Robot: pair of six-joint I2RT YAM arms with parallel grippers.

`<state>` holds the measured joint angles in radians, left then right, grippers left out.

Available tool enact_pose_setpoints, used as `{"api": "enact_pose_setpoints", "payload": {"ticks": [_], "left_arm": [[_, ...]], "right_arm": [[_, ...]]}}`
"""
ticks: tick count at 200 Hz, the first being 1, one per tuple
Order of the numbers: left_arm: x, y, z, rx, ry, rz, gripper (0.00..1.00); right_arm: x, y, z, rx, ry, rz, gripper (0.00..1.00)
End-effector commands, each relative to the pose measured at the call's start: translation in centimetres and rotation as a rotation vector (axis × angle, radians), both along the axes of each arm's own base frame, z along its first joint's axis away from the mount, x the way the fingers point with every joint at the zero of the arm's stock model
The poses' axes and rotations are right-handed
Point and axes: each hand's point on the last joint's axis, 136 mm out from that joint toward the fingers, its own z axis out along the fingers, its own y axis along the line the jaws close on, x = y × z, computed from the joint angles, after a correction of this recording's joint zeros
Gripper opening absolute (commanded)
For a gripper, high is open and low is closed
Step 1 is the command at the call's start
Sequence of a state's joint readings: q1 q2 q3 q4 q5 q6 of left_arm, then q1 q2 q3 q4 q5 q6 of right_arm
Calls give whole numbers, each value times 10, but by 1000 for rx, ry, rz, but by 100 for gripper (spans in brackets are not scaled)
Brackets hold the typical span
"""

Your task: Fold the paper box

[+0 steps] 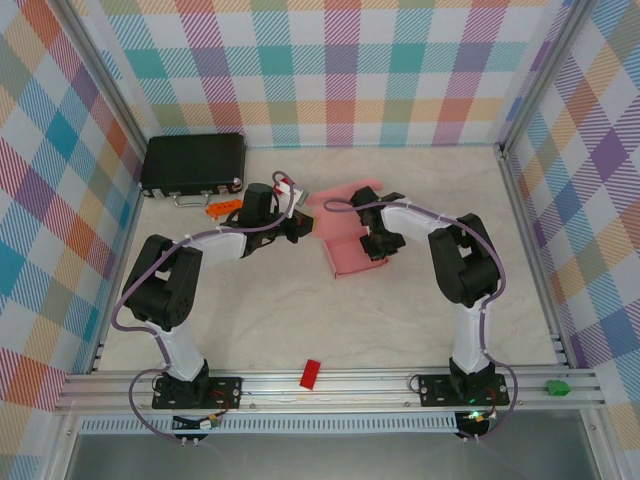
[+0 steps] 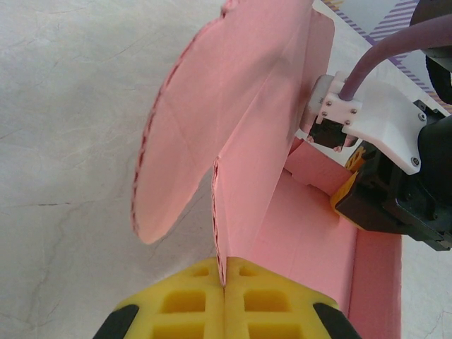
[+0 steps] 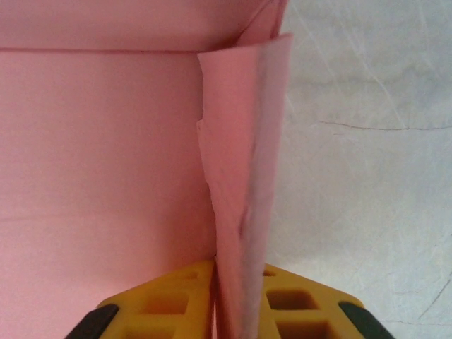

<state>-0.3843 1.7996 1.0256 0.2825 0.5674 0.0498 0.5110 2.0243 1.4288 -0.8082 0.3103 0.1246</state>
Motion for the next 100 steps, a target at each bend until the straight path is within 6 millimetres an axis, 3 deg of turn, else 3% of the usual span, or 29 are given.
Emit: {"api": "enact_pose_setpoints", "payload": {"ticks": [1, 50, 100], "left_arm": [[-1, -6, 9, -1, -24, -31, 0], [-1, -6, 9, -2, -26, -31, 0], [0, -6, 10, -4, -28, -31, 0]], "right_arm": [[-5, 2, 13, 32, 12, -11, 21], [5, 7, 35, 69, -48, -23, 27], [4, 8, 41, 81, -56, -25, 28]]}}
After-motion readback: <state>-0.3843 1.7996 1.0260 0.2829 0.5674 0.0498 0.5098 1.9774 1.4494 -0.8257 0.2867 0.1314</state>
